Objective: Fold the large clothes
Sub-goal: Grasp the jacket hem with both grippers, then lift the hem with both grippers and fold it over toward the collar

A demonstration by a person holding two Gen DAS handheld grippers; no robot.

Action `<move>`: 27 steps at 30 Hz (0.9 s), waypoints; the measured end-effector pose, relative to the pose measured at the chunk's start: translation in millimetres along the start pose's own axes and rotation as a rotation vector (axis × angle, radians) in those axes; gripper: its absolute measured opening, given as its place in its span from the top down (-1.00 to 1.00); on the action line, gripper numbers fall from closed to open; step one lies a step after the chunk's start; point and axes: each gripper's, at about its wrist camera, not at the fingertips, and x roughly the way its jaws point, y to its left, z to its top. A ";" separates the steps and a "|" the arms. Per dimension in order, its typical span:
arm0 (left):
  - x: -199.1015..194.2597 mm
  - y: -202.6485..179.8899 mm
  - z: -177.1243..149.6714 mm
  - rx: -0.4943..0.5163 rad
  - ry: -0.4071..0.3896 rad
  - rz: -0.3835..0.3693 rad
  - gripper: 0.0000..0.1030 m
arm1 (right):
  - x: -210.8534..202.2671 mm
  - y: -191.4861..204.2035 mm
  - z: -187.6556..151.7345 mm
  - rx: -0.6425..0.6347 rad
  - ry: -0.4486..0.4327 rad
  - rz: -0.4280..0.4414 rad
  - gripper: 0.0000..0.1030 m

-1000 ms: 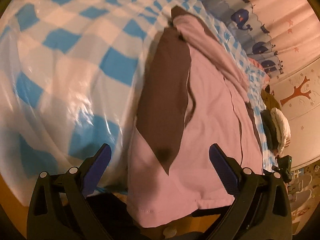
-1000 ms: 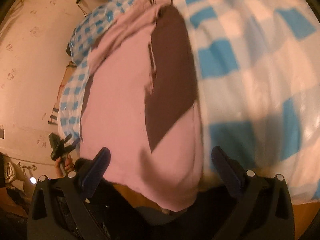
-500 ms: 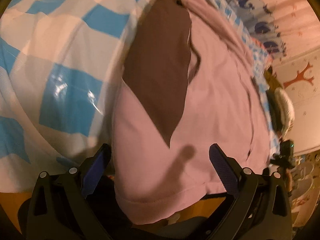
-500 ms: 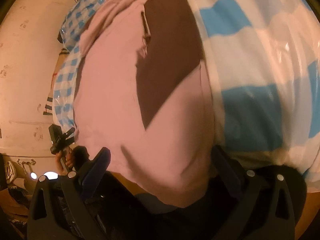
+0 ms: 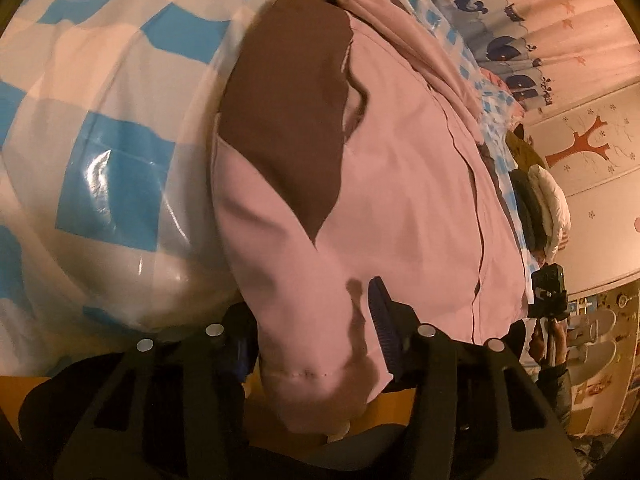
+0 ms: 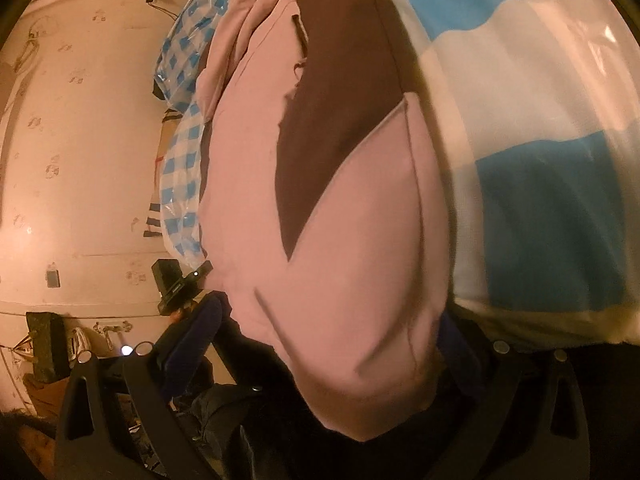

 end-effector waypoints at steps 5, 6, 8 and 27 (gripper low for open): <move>7.5 -0.7 -3.7 -0.008 0.016 0.058 -0.20 | -4.8 2.8 -4.5 -0.048 -0.032 0.008 -0.63; 9.3 -4.7 -4.0 0.012 0.015 0.073 -0.20 | -6.9 1.9 -5.8 -0.050 -0.042 0.003 -0.23; 10.3 -10.2 -4.3 0.043 0.007 0.084 -0.14 | -9.0 0.6 -10.4 -0.047 -0.055 0.020 0.19; -56.5 -30.5 -21.6 0.106 -0.018 0.032 0.20 | -46.6 39.0 -53.2 -0.220 -0.087 0.113 -0.24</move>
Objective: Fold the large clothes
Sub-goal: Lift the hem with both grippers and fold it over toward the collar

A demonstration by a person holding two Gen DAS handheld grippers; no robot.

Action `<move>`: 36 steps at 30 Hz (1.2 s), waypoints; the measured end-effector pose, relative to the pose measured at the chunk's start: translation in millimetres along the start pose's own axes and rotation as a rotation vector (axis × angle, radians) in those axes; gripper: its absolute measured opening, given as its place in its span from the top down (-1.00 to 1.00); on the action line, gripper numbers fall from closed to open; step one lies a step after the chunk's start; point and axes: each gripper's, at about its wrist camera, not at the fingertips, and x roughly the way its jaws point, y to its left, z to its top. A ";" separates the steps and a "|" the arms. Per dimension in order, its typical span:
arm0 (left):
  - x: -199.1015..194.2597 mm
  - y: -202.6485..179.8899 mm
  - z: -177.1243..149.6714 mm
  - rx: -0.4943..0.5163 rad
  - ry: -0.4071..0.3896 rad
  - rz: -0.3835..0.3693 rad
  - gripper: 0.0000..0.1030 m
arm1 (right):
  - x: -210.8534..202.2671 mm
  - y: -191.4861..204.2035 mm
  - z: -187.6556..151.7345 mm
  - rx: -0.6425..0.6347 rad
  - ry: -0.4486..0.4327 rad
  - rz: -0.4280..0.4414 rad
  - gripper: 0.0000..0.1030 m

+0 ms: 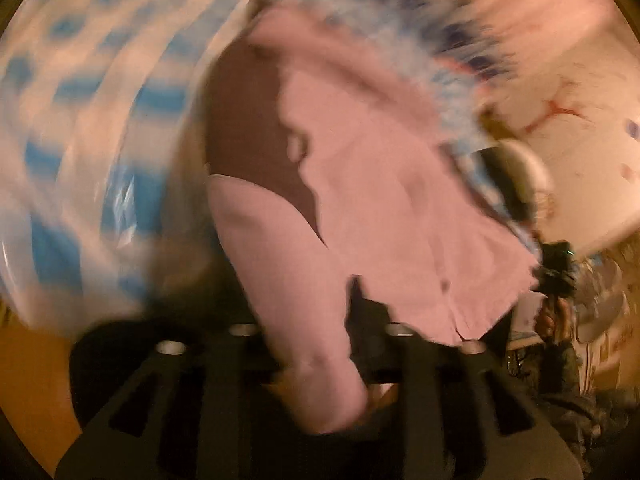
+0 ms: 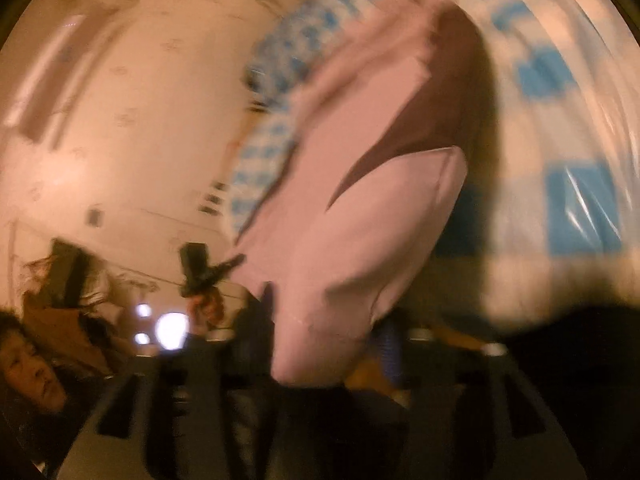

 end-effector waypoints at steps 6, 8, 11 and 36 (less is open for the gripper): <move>27.7 12.8 3.4 -0.086 0.016 0.032 -0.28 | 27.7 -35.8 6.6 0.103 0.069 -0.066 -0.52; 37.5 6.7 6.7 -0.062 0.033 0.092 -0.39 | 35.8 -34.0 9.6 0.089 0.091 -0.104 -0.54; 52.3 4.6 11.0 -0.048 0.055 0.127 -0.39 | 41.7 -36.1 9.2 0.087 0.099 -0.094 -0.54; -60.7 5.2 -85.7 -0.101 -0.174 -0.258 0.83 | -17.2 15.3 -88.1 -0.024 -0.247 0.444 0.52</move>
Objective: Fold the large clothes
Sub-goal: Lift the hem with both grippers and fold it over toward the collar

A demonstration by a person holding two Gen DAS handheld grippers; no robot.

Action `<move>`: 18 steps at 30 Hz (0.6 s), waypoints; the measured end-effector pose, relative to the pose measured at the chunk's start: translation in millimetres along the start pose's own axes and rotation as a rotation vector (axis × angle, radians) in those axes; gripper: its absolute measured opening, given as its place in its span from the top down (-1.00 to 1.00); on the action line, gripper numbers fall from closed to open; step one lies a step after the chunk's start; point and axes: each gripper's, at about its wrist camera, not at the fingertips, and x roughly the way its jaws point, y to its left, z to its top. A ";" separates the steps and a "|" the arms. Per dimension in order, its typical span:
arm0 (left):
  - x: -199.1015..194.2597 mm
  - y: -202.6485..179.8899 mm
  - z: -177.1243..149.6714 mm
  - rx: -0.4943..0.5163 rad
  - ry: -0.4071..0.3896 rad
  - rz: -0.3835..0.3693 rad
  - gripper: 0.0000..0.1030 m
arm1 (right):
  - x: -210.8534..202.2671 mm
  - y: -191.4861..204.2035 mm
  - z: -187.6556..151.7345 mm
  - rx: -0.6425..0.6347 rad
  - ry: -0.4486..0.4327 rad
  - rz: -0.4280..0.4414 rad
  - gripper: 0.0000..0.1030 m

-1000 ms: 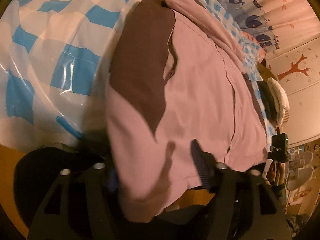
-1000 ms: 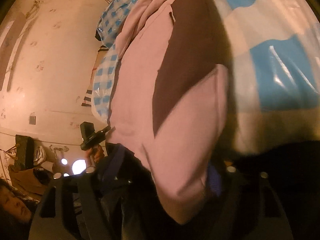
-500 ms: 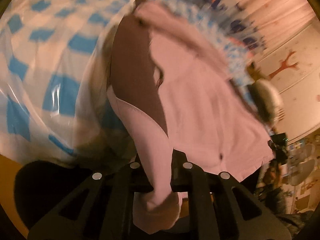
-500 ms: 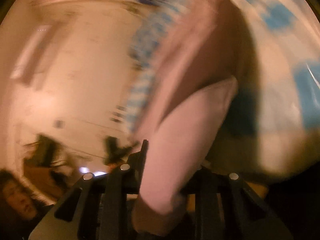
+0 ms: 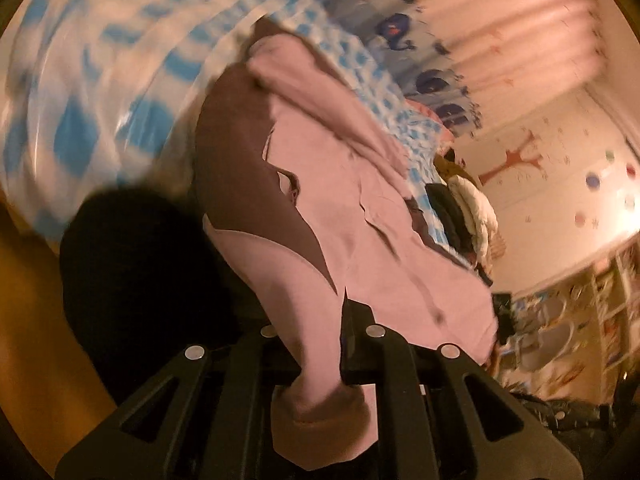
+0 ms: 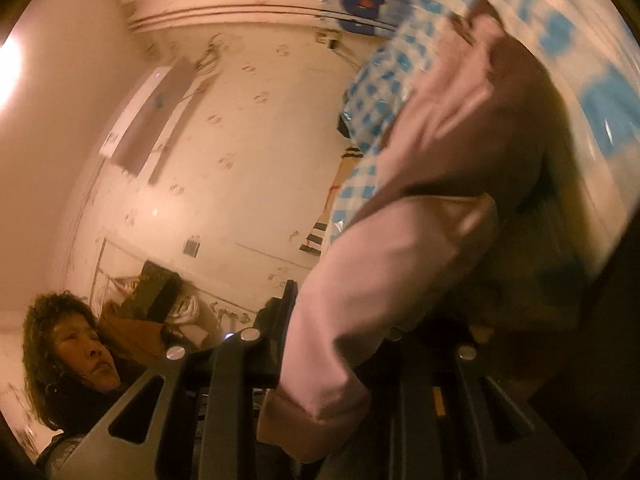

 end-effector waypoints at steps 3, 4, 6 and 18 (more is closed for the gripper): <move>-8.3 -12.5 13.6 0.019 -0.055 -0.052 0.83 | 5.7 10.4 10.0 -0.037 -0.014 0.040 0.52; -13.1 -22.4 22.2 0.035 -0.079 -0.067 0.83 | 7.2 19.1 18.9 -0.064 -0.023 0.061 0.52; -26.0 -43.9 46.2 0.076 -0.144 -0.112 0.83 | 7.7 34.2 37.2 -0.107 -0.048 0.102 0.52; 29.5 -122.9 265.8 0.088 -0.321 -0.215 0.82 | 68.7 71.5 255.5 -0.195 -0.244 0.139 0.52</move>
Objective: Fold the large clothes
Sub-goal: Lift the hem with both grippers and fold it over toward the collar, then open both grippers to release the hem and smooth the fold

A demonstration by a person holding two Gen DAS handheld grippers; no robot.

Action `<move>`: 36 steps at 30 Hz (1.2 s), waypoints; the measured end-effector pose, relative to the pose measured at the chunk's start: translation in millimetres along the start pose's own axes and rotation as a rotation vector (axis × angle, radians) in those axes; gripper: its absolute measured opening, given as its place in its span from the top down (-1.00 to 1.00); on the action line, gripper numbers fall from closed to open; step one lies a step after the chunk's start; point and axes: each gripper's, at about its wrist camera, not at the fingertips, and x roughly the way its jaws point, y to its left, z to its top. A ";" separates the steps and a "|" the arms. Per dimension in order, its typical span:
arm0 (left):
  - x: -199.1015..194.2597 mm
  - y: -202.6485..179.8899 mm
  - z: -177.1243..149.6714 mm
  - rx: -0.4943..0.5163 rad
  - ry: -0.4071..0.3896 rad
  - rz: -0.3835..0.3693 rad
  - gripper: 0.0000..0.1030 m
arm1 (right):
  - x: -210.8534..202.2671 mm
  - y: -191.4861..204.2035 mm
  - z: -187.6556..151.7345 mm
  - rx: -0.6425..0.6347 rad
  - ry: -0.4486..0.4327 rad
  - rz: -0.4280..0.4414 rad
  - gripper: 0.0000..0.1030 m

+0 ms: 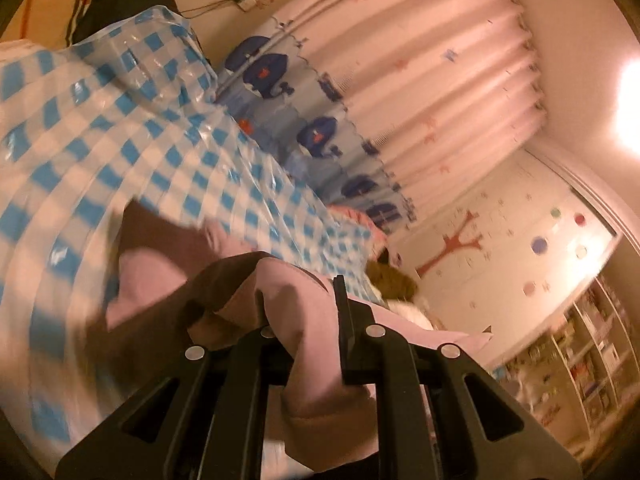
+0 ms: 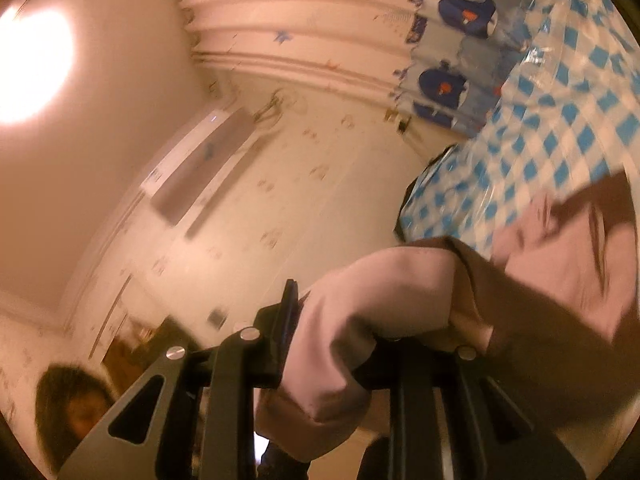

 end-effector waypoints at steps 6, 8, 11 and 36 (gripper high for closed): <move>124.3 47.2 76.5 -0.044 0.014 0.119 0.82 | 52.3 -90.6 84.2 0.109 -0.094 -0.181 0.52; 160.1 69.3 90.7 -0.056 0.023 0.154 0.82 | 68.2 -137.2 105.0 0.155 -0.122 -0.260 0.52; 226.4 113.5 106.0 -0.051 0.046 0.266 0.81 | 86.0 -206.3 124.6 0.213 -0.135 -0.380 0.52; 222.8 152.0 115.4 -0.044 0.271 0.398 0.42 | 74.5 -174.0 134.7 0.100 -0.129 -0.467 -0.80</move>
